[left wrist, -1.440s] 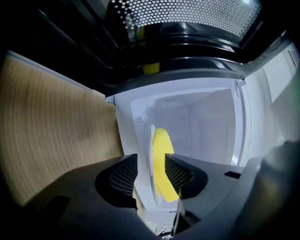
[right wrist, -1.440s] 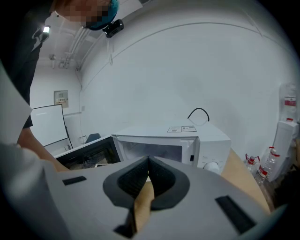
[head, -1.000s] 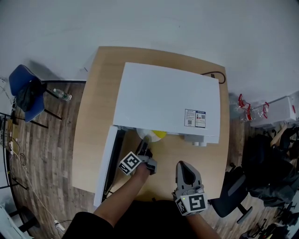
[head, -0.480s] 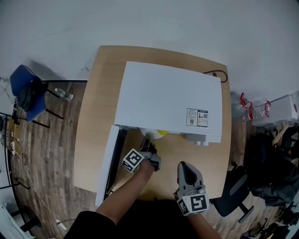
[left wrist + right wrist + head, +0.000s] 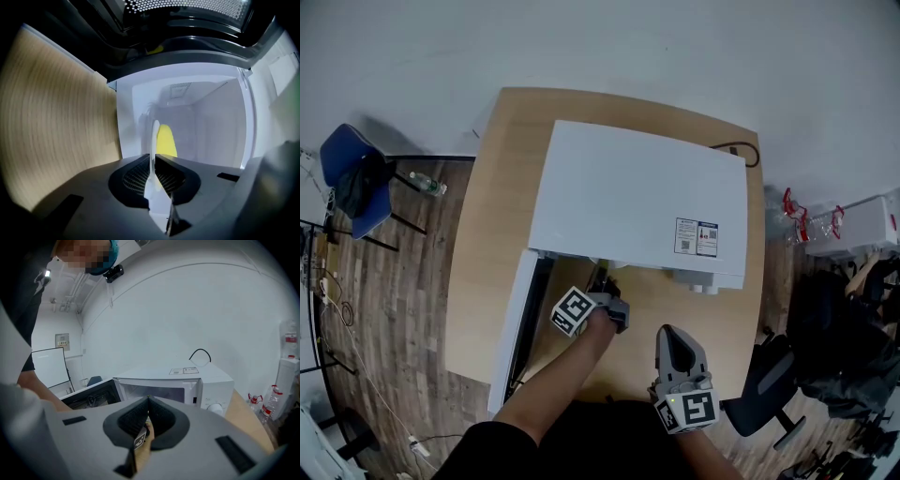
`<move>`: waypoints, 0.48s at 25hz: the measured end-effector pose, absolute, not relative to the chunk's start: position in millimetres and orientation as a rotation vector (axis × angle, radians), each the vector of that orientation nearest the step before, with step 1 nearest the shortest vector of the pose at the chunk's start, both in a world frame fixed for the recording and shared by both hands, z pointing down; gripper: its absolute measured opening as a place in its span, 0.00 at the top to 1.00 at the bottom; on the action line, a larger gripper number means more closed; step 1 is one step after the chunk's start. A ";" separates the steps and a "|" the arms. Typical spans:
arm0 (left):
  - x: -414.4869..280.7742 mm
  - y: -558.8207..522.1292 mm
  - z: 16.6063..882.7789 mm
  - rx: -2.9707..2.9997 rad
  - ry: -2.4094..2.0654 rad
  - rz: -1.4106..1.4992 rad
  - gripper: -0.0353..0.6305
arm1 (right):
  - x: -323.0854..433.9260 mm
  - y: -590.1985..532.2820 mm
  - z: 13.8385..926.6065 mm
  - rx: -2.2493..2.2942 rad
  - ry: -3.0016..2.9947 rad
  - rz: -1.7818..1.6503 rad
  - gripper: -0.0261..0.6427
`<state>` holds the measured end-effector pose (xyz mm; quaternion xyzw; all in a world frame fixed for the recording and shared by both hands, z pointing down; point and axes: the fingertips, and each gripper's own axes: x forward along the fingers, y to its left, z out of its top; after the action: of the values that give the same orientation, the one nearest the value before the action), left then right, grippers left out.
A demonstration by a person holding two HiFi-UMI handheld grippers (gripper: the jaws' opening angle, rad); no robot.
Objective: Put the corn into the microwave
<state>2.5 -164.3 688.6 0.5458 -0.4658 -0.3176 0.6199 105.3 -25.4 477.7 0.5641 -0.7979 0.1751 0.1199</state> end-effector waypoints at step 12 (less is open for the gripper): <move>-3.3 -142.0 684.0 1.338 -1.036 -0.635 0.86 | 100.4 -27.2 477.9 1.612 -2.339 0.494 0.87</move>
<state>-3.3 -142.0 684.0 0.5816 -0.4505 -0.2760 0.6186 100.4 -27.2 477.9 0.5545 -0.8044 0.1698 0.1288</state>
